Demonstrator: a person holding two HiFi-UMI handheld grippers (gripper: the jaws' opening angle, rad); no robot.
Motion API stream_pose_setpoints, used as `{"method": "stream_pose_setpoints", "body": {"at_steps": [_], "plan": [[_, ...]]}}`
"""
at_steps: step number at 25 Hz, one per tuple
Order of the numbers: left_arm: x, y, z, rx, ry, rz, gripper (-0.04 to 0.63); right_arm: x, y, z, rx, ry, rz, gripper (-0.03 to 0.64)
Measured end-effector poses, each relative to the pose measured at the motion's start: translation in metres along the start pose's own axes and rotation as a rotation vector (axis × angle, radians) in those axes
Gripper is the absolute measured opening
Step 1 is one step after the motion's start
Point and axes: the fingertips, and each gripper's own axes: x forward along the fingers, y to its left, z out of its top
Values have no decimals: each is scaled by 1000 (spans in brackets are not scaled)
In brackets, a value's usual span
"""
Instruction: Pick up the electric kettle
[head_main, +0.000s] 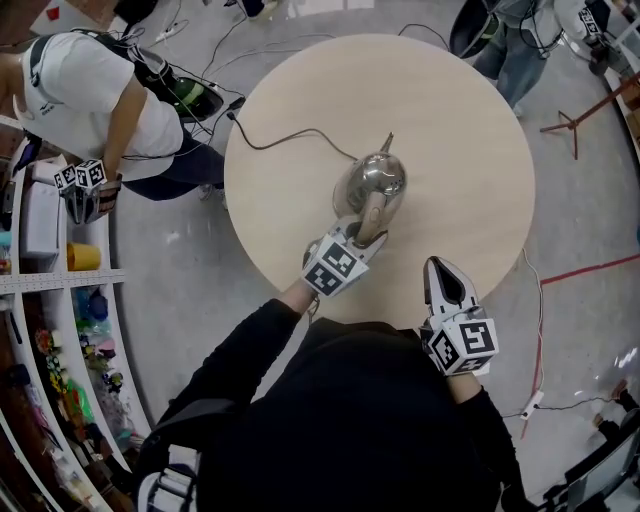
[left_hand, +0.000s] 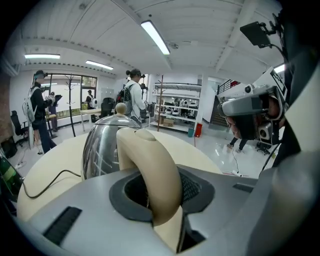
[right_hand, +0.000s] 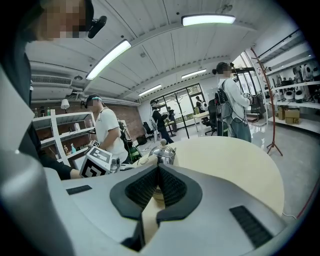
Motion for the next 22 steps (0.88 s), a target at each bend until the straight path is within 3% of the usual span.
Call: {"method": "stream_pose_setpoints", "body": {"at_steps": [11,22], "plan": [[-18,10,36,-12,-102,16,107,15,2,8,1,7,18,12],[-77,-26,65,-9,-217,-1,109,1,35,-4,6,-14,33,12]]}}
